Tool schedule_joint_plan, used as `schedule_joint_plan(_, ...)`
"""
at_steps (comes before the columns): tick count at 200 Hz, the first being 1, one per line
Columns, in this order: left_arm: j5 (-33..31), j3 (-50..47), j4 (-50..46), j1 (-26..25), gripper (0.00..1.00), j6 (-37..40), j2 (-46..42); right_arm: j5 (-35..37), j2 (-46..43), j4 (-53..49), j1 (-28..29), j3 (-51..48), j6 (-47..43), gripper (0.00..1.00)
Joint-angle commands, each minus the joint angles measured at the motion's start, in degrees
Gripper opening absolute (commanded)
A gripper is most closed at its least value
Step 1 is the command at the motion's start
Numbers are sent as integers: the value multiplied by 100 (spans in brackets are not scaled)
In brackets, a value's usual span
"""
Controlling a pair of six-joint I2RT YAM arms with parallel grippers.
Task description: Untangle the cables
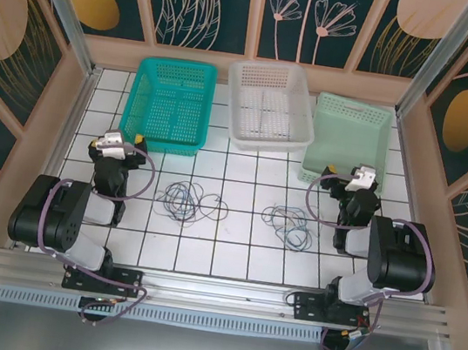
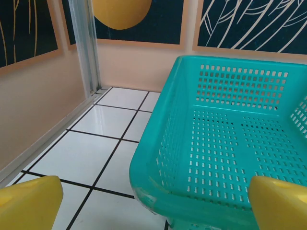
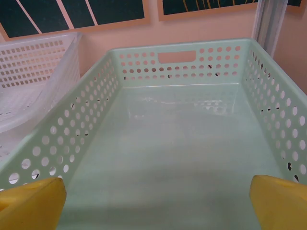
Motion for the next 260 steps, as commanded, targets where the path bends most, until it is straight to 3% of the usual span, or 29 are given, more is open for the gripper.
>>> schedule_joint_plan(1,27,54,3,50,99,10,50,-125,46,20,-27,65,51,99)
schedule_joint_plan(141,-44,51,-33,50,99,-9,1,-284,-22,-182,-94,160,65,97)
schedule_joint_plan(153,-218,170,-422,50,99,-73,-230,-275,-278,-818,-94,413,78,94)
schedule_joint_plan(167,-665,523,-1665,53,99,-291,-757,-197,-663,-2117,-94,883,244,90)
schedule_joint_plan(187,-1658,1133,-3636,46,99,-1266,-1567,-184,-1213,-3412,-86,1232,531,86)
schedule_joint_plan(204,-1957,1285,-4776,42,99,-2049,-2314,-184,-1657,-4095,-72,1320,756,85)
schedule_joint_plan(228,-1413,1173,-5254,41,99,-2560,-3234,-322,-2342,-5168,-33,1505,1154,82)
schedule_joint_plan(260,-191,1410,-5596,-83,98,-2613,-3510,-1001,-2563,-7154,117,2262,1618,77)
